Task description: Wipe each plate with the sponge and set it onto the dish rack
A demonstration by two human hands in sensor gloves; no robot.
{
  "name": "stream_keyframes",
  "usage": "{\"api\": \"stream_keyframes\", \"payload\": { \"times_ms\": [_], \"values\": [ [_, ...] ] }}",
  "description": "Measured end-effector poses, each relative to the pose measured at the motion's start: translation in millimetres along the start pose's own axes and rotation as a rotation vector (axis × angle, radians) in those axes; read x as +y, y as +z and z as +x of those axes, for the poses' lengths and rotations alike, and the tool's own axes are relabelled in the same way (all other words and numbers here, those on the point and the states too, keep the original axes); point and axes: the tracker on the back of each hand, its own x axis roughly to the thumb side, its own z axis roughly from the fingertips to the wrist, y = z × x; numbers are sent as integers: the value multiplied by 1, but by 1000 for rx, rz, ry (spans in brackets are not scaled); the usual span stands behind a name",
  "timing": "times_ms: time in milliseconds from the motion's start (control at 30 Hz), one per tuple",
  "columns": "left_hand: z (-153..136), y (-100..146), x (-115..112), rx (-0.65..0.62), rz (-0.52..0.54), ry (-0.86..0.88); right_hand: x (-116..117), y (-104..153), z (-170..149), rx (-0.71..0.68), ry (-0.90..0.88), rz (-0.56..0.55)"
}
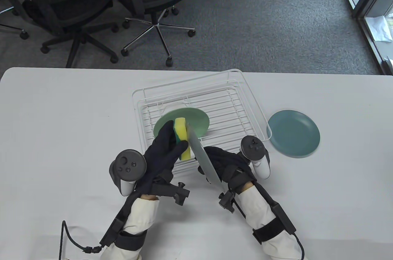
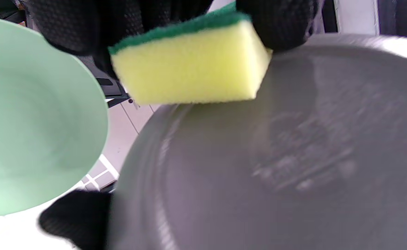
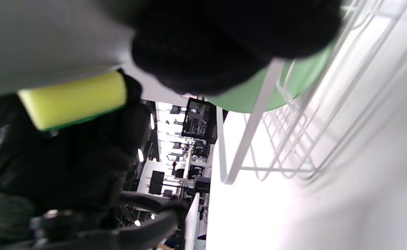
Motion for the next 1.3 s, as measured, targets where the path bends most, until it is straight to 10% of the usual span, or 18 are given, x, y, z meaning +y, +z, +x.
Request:
{"api": "stream_keyframes", "payload": {
  "times_ms": [567, 933, 1300],
  "values": [
    [38, 14, 0, -157, 39, -80, 0, 5, -9, 149, 36, -165],
    [54, 25, -55, -220, -169, -302, 9, 6, -12, 130, -283, -97],
    [36, 16, -57, -125, -204, -421, 9, 5, -6, 73, -345, -17]
  ]
}}
